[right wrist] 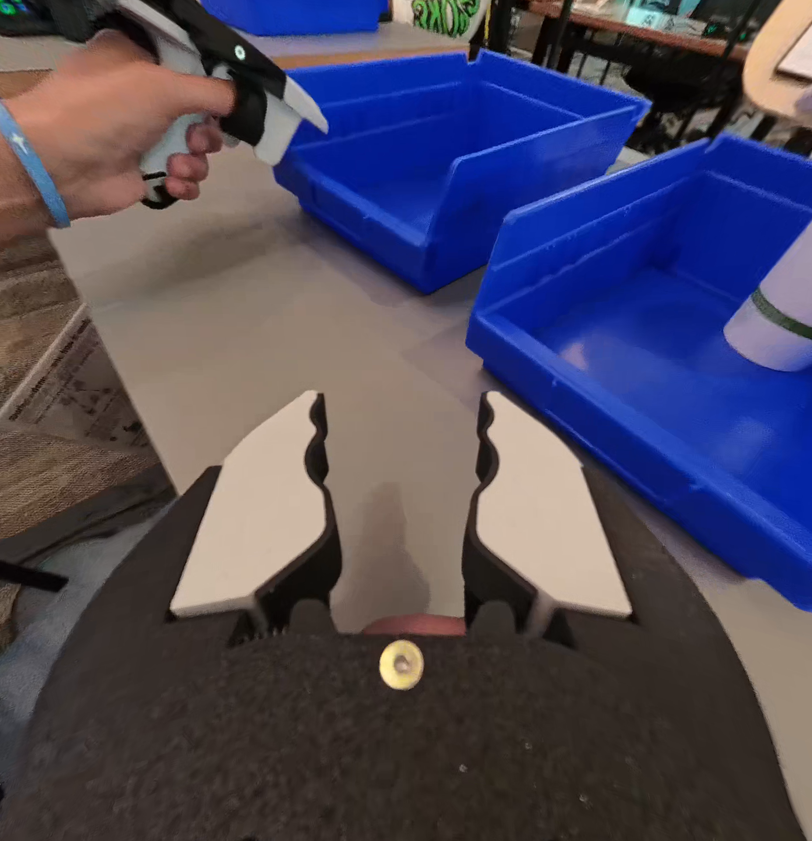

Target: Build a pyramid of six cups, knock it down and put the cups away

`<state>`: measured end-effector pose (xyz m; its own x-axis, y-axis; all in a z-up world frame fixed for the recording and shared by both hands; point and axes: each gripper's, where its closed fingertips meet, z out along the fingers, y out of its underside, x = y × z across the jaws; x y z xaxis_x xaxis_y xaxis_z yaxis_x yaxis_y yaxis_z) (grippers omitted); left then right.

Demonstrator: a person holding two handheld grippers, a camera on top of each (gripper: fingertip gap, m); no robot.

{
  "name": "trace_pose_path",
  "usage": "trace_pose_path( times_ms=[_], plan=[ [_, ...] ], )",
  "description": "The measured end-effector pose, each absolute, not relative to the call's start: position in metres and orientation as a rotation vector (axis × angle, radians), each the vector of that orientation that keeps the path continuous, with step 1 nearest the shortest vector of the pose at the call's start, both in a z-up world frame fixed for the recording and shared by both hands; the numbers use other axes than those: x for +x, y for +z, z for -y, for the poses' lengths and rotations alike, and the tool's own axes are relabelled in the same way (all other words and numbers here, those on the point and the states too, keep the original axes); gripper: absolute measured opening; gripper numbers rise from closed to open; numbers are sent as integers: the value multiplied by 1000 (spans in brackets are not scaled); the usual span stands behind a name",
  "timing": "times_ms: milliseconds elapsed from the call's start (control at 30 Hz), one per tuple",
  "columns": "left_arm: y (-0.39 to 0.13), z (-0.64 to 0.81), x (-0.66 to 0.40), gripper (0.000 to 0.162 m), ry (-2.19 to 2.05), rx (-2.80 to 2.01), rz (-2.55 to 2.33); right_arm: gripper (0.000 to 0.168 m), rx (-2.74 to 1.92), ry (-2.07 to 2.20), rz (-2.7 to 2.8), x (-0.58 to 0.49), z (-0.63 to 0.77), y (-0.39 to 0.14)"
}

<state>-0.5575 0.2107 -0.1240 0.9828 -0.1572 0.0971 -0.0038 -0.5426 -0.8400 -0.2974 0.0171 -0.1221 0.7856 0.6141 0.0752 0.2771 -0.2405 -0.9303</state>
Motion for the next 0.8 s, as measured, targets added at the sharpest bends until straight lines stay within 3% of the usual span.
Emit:
trace_pose_path(
  times_ms=[100,133,433,567,633,800],
  plan=[
    [-129,-231,-559,9,-244,-2140,-71,66,-1919,298,563,-314,-46,-131],
    [-129,-230,-558,6,-281,-2137,-39,67,-1932,311,552,-325,-54,-131],
    [-129,-124,-569,4,-104,-2129,-1,52,-2015,392,326,-377,-114,-128],
    [-128,-84,-571,4,-106,-2111,43,11,-2015,388,360,-390,-111,-127],
    [-125,-74,-571,4,-79,-2102,54,5,-2035,292,385,-387,-107,-124],
    [-67,-73,-546,3,-48,-1944,9,4,-1845,188,354,-357,-103,-52]
  ],
)
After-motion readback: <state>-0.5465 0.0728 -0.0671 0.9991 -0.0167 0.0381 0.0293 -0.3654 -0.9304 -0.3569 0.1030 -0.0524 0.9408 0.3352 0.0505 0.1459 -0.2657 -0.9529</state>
